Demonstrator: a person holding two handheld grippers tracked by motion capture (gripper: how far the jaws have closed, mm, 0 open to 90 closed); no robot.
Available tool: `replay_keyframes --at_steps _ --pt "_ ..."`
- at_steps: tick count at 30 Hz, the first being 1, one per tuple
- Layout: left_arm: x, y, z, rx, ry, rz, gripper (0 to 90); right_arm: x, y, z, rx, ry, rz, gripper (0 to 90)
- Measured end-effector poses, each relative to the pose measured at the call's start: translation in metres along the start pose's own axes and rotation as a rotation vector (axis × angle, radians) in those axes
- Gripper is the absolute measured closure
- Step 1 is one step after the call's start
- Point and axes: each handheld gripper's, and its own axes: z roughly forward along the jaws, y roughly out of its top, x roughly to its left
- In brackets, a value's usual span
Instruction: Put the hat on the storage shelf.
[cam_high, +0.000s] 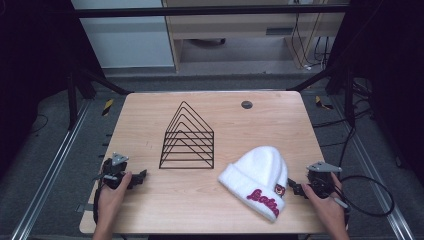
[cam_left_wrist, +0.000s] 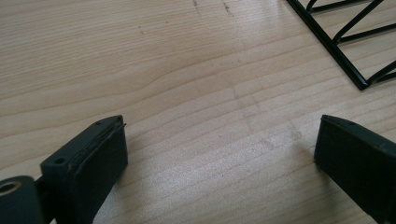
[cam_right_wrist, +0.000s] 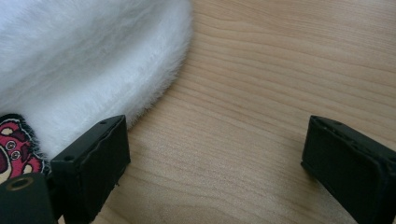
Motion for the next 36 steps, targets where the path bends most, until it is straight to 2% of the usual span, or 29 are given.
replay_keyframes --at_steps 3,9,13,16,17,18,23,25,27,29,32,36 --pt "0.0 0.001 0.001 0.004 -0.001 -0.002 0.0 0.001 0.0 0.0 0.005 0.001 0.016 7.6" --pt "0.0 0.001 0.002 0.004 -0.004 -0.004 0.0 0.001 0.001 0.0 0.002 -0.003 0.014 7.9" --pt "0.0 0.001 0.002 0.005 -0.002 -0.005 0.0 -0.002 0.005 -0.002 0.007 0.001 0.034 12.9" --pt "0.0 0.001 0.002 0.005 -0.001 -0.005 0.0 -0.002 0.009 -0.005 0.007 0.008 0.03 15.4" --pt "0.0 0.001 0.002 0.005 -0.001 -0.005 0.0 -0.002 0.017 -0.008 0.02 -0.006 0.006 19.6" --pt "0.0 0.001 0.002 0.005 -0.001 -0.005 0.0 -0.002 0.017 -0.008 0.02 -0.006 0.006 19.6" --pt "0.0 0.001 0.002 0.005 -0.001 -0.006 0.0 0.001 0.043 -0.017 0.026 -0.004 -0.042 28.6" --pt "0.0 0.001 0.002 0.005 -0.001 -0.005 0.0 0.006 0.062 -0.019 0.048 -0.007 -0.076 29.4" --pt "0.0 0.001 0.002 0.005 -0.001 -0.005 0.0 0.007 0.066 -0.019 0.055 -0.011 -0.091 30.0" --pt "0.0 0.001 0.002 0.005 -0.001 -0.006 0.0 0.013 0.083 -0.017 0.084 -0.01 -0.13 32.3" --pt "0.0 0.001 0.002 0.005 -0.001 -0.005 0.0 0.016 0.094 -0.012 0.105 -0.011 -0.154 34.2" --pt "0.0 0.001 0.002 0.005 -0.001 -0.005 0.0 0.021 0.109 0.003 0.163 0.0 -0.168 37.6"
